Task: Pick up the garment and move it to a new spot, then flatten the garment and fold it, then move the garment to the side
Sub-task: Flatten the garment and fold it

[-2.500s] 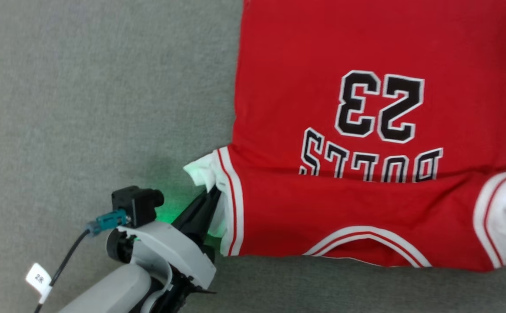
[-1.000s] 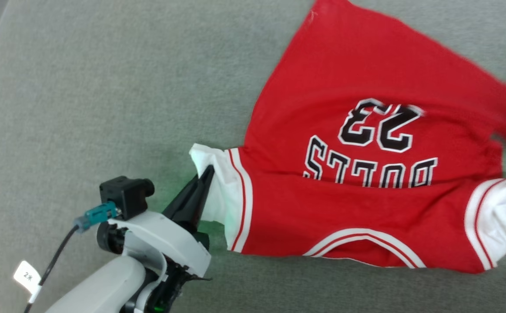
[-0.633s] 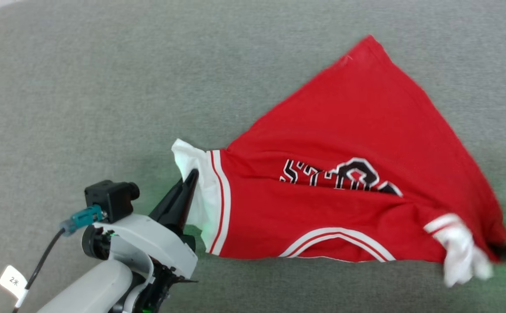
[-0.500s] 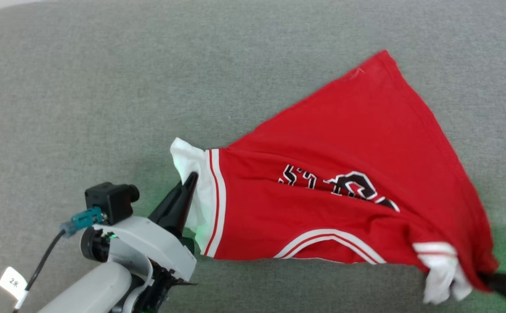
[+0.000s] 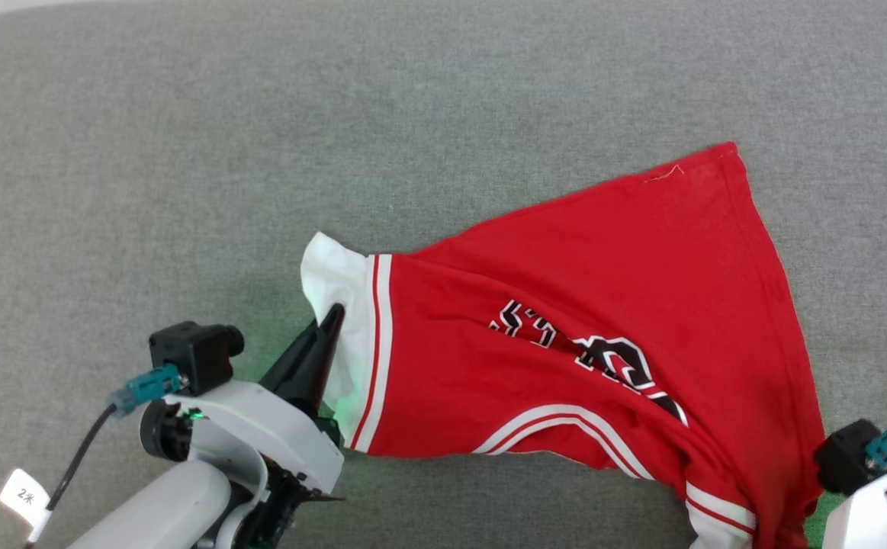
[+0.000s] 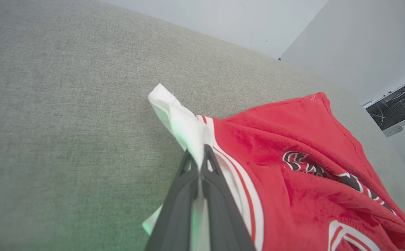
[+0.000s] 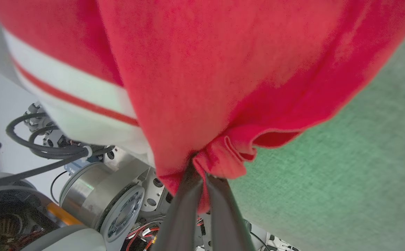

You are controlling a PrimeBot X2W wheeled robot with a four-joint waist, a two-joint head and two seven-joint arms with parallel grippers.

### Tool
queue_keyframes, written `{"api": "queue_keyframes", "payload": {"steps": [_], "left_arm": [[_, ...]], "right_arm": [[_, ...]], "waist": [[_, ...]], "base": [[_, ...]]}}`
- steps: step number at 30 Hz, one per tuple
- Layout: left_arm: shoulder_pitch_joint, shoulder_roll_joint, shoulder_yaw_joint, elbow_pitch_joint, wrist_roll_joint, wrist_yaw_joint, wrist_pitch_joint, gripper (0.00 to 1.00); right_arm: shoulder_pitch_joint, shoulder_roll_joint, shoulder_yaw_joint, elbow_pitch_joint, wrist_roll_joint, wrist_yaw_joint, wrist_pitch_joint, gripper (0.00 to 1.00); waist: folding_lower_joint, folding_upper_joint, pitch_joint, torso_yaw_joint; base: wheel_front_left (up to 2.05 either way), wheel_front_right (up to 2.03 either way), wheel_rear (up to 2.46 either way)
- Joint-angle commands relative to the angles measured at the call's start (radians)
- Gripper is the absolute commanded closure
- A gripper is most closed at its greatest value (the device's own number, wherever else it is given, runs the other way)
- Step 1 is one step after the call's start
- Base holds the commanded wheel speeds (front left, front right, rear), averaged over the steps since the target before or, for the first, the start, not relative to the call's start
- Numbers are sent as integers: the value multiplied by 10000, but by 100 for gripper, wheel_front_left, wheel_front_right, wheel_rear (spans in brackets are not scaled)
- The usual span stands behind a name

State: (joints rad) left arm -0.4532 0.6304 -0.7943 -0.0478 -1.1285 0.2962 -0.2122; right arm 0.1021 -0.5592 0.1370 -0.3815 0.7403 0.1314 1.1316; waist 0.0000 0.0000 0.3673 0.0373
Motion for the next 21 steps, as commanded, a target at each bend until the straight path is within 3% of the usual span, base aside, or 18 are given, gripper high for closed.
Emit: {"api": "queue_keyframes", "payload": {"steps": [1,2,10,13,21], "left_arm": [[54,-36,-19,32,36,-18,-29,100],[65,-56,-27,41,34,-29,-35,100],[44,-189,-133,35,81,-148,-58,100],[-102,-263,-180,3,147,-192,-35,100],[-473,-517,-296,89,289,-375,29,100]], "right_arm": [[-227,36,-96,-91,0,-15,-157,42],[-314,50,-196,-167,105,-15,-238,0],[-2094,-132,-2001,-912,1004,-15,-55,0],[-3355,-305,-2450,-718,765,-15,-86,0],[-6388,-507,-1398,1264,-842,-15,-1406,0]], "waist": [[0,0,-38,17],[0,0,-61,27],[0,0,-70,234],[0,0,114,395],[0,0,692,911]], "base": [[0,0,0],[0,0,0],[0,0,0],[0,0,0],[0,0,0]]}}
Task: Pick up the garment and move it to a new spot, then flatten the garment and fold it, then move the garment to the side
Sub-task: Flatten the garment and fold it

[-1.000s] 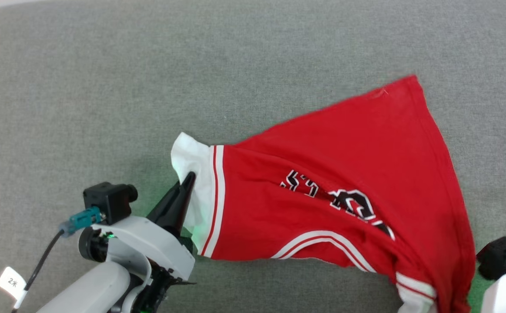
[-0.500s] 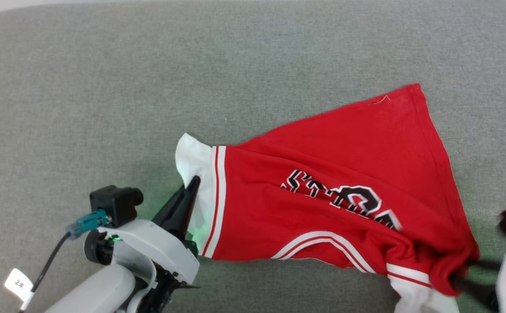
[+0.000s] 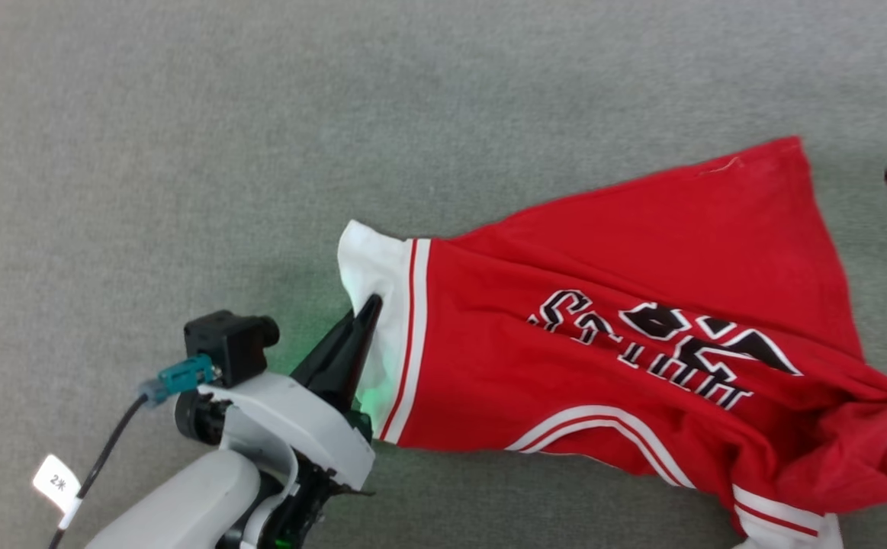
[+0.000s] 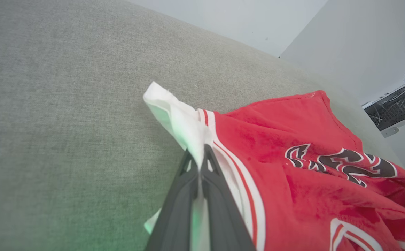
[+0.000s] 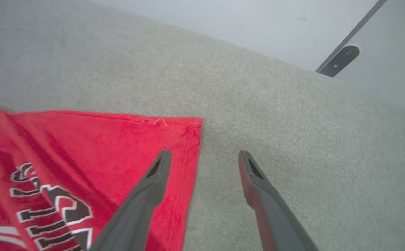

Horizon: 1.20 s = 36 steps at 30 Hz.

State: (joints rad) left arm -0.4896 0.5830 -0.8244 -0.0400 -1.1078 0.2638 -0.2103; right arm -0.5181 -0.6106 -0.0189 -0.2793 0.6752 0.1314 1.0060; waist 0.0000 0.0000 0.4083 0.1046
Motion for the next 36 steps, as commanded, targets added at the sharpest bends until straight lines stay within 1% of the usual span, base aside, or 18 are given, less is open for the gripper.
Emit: {"api": "queue_keyframes", "payload": {"steps": [1,4,5,9,12,16,18,19,20,21,24,27,32,36], "left_arm": [[-153,-80,-11,24,101,-72,12,100],[-328,-183,-25,43,141,-126,7,100],[-328,-183,-25,43,141,-126,7,100],[-565,-362,-60,130,213,-226,4,100],[-694,-463,-49,178,266,-262,-35,100],[-773,-551,-30,258,267,-289,-93,100],[-788,-577,-15,300,268,-316,-102,100],[-791,-590,-3,317,263,-319,-117,100],[-798,-596,6,335,257,-328,-117,100],[-806,-602,22,351,247,-337,-111,100],[-822,-624,89,385,199,-368,-163,100],[-850,-658,188,380,128,-479,-204,100],[-1323,-487,484,487,126,-719,-197,100],[-2184,-301,872,713,114,-927,-44,100]], "right_arm": [[-463,-26,441,626,-456,-15,-323,0],[-1190,29,1112,1786,-733,-15,-661,0],[-1190,29,1112,1786,-733,-15,-661,0],[-1852,-57,1877,3027,-791,-15,-883,0],[-2136,-146,2404,3551,-572,-15,-927,0],[-2169,-265,3167,4011,-211,-15,-678,0],[-2189,-306,3359,4146,-124,-14,-654,0],[-2194,-337,3422,4211,-62,-14,-622,49],[-2180,-376,3503,4243,-4,-14,-598,86],[-2187,-392,3527,4296,54,-14,-611,100],[-2240,-425,3489,4427,145,-14,-797,100],[-2391,-315,3245,4537,204,-16,-1328,100],[-2945,112,2444,4861,255,-16,-2542,100],[-3466,598,1714,5375,189,-16,-3449,100]], "waist": [[0,0,356,292],[0,0,640,445],[0,0,640,445],[0,0,931,646],[0,0,1101,724],[0,0,1214,769],[0,0,1243,776],[0,0,1250,776],[0,0,1253,778],[0,0,1250,776],[0,0,1217,764],[0,0,1128,736],[0,0,871,626],[0,0,720,478]], "base": [[0,0,0],[0,0,0],[0,0,0],[0,0,0],[0,0,0],[0,0,0],[0,0,0],[0,0,0],[0,0,0],[0,0,0],[0,0,0],[0,0,0],[0,0,0],[0,0,0]]}}
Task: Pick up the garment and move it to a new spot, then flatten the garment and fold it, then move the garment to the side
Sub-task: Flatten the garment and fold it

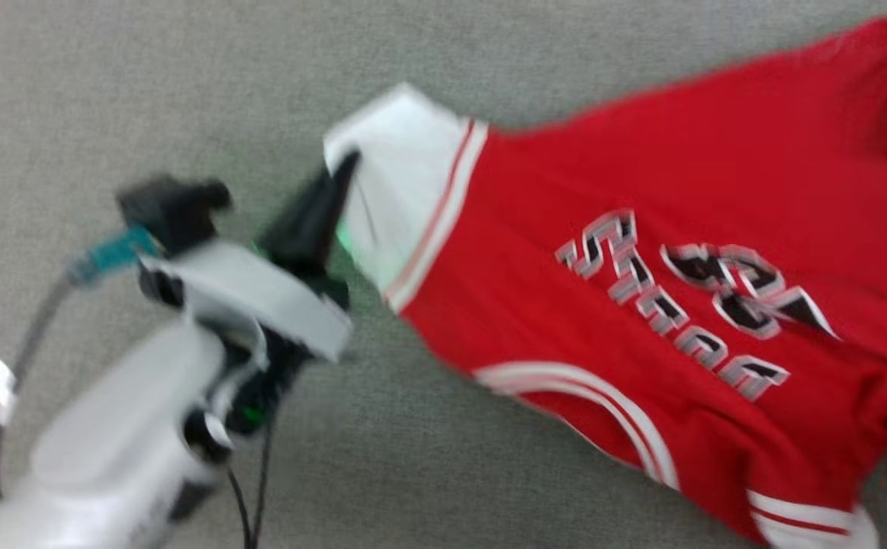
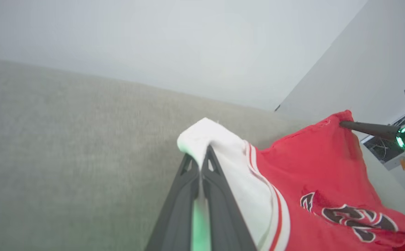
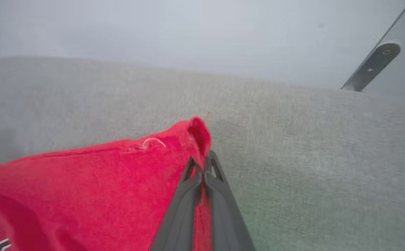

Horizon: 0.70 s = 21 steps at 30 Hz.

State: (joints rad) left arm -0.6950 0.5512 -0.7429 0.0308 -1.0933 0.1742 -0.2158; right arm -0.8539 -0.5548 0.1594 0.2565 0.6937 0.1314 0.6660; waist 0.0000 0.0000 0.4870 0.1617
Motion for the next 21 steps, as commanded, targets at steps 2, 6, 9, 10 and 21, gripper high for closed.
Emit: {"api": "queue_keyframes", "payload": {"steps": [2,6,9,10,21], "left_arm": [[-652,-2,399,174,-290,-234,98,100],[-1990,-57,1092,879,-741,-531,383,100],[-3320,-308,1594,1799,-1168,-792,700,100],[-3807,-451,1740,2246,-1299,-867,804,100],[-9536,-1194,2156,7067,-14,-1388,4,100]], "right_arm": [[-543,303,-491,296,-128,-16,-540,100],[-1521,852,-1200,969,-556,-16,-1456,100],[-2446,1200,-1689,1510,-787,-16,-2170,100],[-2774,1313,-1838,1712,-881,-16,-2389,100],[-6791,2206,-2418,3781,-1839,-25,-4953,100]], "waist": [[0,0,-94,-206],[0,0,-44,-457],[0,0,76,-602],[0,0,126,-638],[0,0,762,-1219]], "base": [[0,0,0],[0,0,0],[0,0,0],[0,0,0],[0,0,0]]}}
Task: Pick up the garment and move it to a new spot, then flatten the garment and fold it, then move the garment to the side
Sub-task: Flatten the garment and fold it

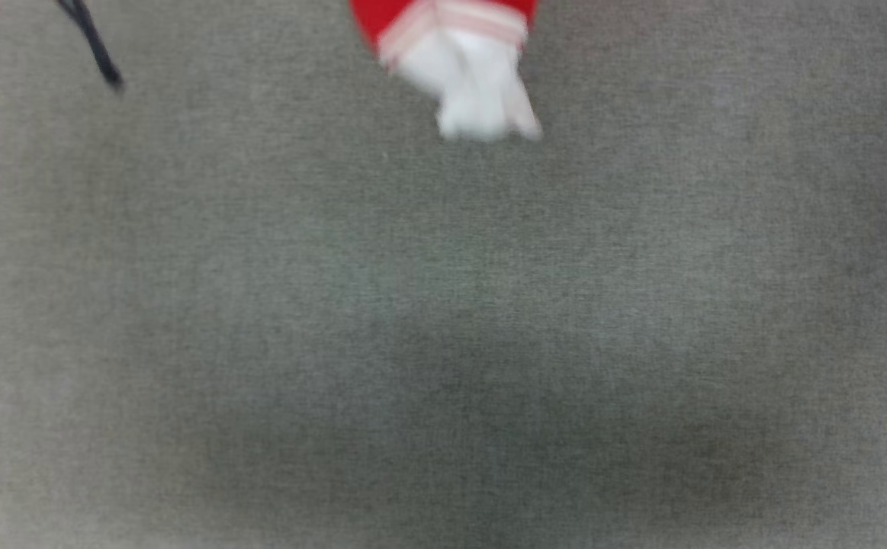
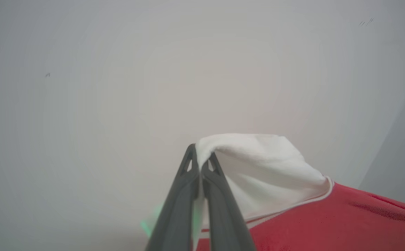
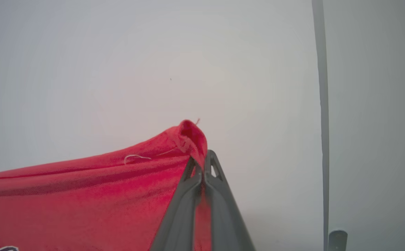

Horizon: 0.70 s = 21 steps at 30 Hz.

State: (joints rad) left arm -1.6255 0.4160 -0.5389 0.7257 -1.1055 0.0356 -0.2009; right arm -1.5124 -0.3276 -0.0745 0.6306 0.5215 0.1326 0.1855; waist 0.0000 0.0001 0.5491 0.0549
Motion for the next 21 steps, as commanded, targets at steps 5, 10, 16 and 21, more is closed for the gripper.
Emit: {"api": "queue_keyframes", "payload": {"steps": [5,10,16,21], "left_arm": [[-1718,-243,657,1244,325,-346,-596,100],[-1508,-498,590,1620,722,-1040,-650,100],[-27,-563,858,1346,837,-1468,-662,100],[2267,-684,1558,228,598,-1598,-654,100]], "right_arm": [[-1236,-8,-168,784,142,-41,-949,100],[-1006,-211,258,1241,690,-39,-1183,100],[280,-587,1323,856,1642,-36,-1136,100],[2113,-1146,2144,-271,2649,-36,-1032,100]], "waist": [[0,-1,-9,-286],[0,-1,-233,-278],[0,-1,-437,-309],[0,-1,-721,-225]], "base": [[0,0,0],[0,0,0],[0,0,0],[0,0,0]]}}
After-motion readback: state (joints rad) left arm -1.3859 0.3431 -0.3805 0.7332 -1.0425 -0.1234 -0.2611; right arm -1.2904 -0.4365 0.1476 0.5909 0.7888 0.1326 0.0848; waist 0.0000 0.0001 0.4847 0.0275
